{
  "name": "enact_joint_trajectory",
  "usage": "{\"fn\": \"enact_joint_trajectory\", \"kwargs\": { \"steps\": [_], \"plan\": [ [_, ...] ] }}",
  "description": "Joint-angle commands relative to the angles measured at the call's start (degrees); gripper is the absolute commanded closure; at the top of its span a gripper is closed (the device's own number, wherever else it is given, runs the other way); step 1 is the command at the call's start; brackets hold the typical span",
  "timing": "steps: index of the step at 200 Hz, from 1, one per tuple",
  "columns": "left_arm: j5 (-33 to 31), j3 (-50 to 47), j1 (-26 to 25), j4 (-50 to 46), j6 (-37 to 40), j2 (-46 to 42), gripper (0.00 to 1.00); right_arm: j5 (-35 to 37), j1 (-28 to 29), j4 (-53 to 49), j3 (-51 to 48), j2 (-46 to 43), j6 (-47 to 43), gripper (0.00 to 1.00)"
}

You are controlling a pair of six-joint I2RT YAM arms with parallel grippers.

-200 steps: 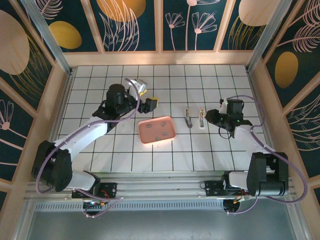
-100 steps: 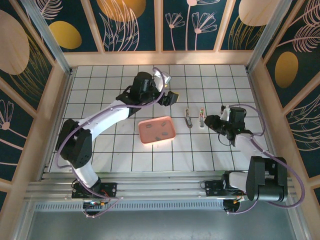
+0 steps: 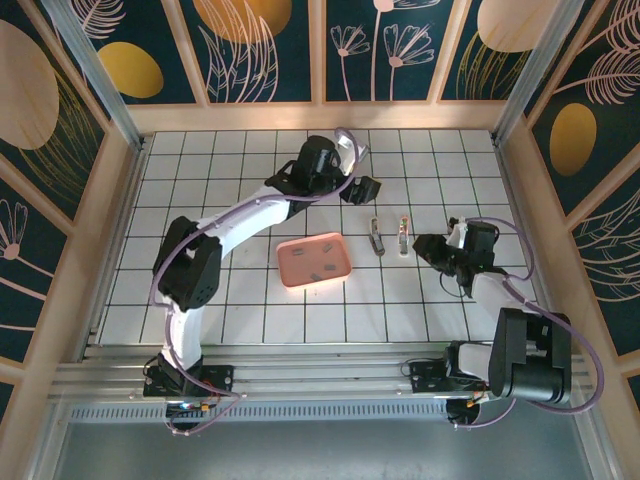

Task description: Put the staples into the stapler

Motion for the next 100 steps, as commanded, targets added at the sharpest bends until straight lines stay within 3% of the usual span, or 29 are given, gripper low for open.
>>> {"fn": "enact_joint_trajectory", "kwargs": {
  "steps": [1,100],
  "plan": [
    [1.7,4.4,-1.1,0.3,-2.2,3.7,0.16,-1.2,-0.7,1.8,-0.7,1.2,1.0,0.67],
    [9.2,17.3,-4.0,0.2,-6.8,18.5,0.17,-3.2,-0.6,5.2,-0.9,8.8,1.1,0.69]
  ]
}}
